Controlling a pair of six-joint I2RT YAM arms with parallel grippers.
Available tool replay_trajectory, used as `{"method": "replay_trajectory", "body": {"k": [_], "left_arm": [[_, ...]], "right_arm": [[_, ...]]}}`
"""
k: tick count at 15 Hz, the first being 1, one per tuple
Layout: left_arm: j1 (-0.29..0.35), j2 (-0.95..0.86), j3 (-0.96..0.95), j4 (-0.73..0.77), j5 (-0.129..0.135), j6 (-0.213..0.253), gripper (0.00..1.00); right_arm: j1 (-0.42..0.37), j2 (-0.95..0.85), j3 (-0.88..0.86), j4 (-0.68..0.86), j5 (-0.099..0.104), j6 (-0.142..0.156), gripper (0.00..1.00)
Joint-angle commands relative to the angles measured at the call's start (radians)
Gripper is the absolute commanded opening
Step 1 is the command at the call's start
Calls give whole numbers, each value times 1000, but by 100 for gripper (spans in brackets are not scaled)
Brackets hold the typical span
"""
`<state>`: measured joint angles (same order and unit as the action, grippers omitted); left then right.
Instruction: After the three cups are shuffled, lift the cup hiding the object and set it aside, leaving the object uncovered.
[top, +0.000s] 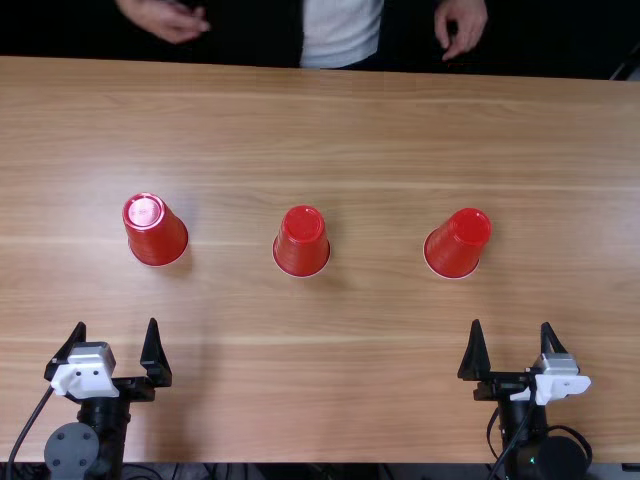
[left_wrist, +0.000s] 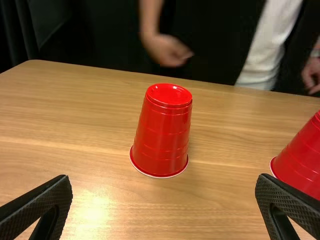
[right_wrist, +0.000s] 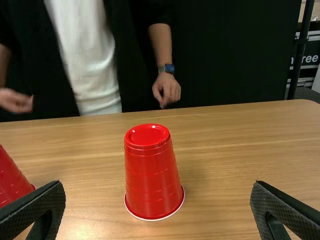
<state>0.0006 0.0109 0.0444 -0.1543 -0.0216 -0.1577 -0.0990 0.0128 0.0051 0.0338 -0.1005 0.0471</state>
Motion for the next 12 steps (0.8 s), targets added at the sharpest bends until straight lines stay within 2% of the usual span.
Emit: {"method": "replay_trajectory", "body": {"k": [1,5,7,9,11,12], "left_arm": [[-2,-11,-34,-83,-4,9,100],[-2,-11,-32,-83,-4,9,100],[-2,-11,-34,-83,-4,10,100],[-4,-11,-35,-79,-15,1,100],[-2,-11,-35,-83,3,10,100],[-2,-11,-35,-83,16,12,100]], "right_arm": [[-10,-13,-4,0,-6,-1,100],[-10,-13,-5,0,-3,-3,100],[-8,-13,-5,-2,-8,-1,100],[-8,-13,-5,2,-6,-8,100],[-8,-13,-5,4,-1,-14,100],[-10,-13,-5,6,1,-31,100]]}}
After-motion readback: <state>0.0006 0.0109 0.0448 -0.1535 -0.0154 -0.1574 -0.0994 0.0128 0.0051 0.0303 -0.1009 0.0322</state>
